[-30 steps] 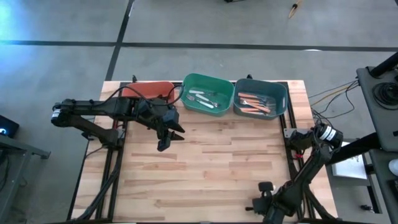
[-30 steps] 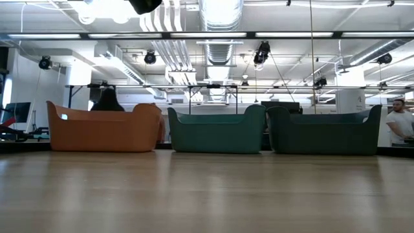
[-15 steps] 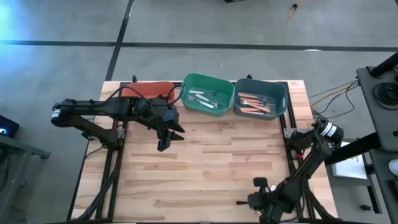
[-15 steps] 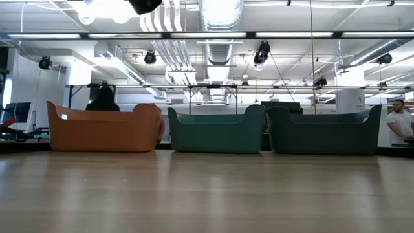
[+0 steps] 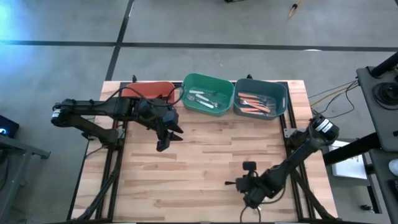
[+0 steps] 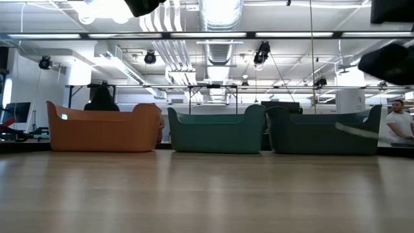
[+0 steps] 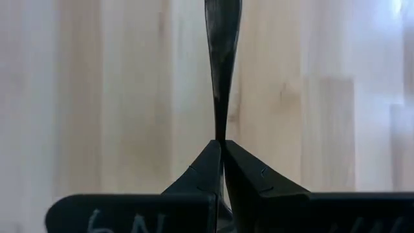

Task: Sort silverware by color (type)
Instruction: Put the black fork into the orange bin

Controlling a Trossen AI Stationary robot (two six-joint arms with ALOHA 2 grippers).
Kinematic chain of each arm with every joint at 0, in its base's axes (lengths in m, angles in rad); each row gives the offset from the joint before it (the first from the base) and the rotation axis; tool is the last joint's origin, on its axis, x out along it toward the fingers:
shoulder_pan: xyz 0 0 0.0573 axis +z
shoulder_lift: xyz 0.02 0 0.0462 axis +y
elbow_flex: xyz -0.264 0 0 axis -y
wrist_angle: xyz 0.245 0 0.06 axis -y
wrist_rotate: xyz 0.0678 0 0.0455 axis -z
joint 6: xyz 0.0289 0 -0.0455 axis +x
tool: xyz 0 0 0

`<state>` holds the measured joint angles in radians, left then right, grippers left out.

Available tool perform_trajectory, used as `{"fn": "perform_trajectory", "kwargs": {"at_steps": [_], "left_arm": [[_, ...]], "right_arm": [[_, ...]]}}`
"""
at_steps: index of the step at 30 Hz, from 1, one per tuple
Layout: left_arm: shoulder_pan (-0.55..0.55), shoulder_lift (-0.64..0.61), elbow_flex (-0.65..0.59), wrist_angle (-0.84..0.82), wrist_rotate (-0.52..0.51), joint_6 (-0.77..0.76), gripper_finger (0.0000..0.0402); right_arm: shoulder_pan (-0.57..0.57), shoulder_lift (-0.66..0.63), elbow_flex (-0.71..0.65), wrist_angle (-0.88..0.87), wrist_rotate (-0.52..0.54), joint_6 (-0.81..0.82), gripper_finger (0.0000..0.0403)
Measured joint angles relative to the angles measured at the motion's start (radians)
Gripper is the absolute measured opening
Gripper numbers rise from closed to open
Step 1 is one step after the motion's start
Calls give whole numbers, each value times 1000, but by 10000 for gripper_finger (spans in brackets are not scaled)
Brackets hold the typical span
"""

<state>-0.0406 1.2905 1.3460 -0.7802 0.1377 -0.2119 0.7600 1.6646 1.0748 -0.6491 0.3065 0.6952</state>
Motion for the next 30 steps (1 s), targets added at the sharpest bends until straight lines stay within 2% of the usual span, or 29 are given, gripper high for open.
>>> {"fn": "perform_trajectory", "kwargs": {"at_steps": [6, 24, 30], "left_arm": [[0, 0, 0, -24, 0, 0, 136], [0, 0, 0, -39, 1, 15, 136], [0, 0, 0, -49, 1, 16, 136]], "right_arm": [[-56, 0, -55, 5, -100, -37, 9], [-75, 0, -88, 39, -130, -69, 10], [-75, 0, -89, 41, -134, -68, 36]]}}
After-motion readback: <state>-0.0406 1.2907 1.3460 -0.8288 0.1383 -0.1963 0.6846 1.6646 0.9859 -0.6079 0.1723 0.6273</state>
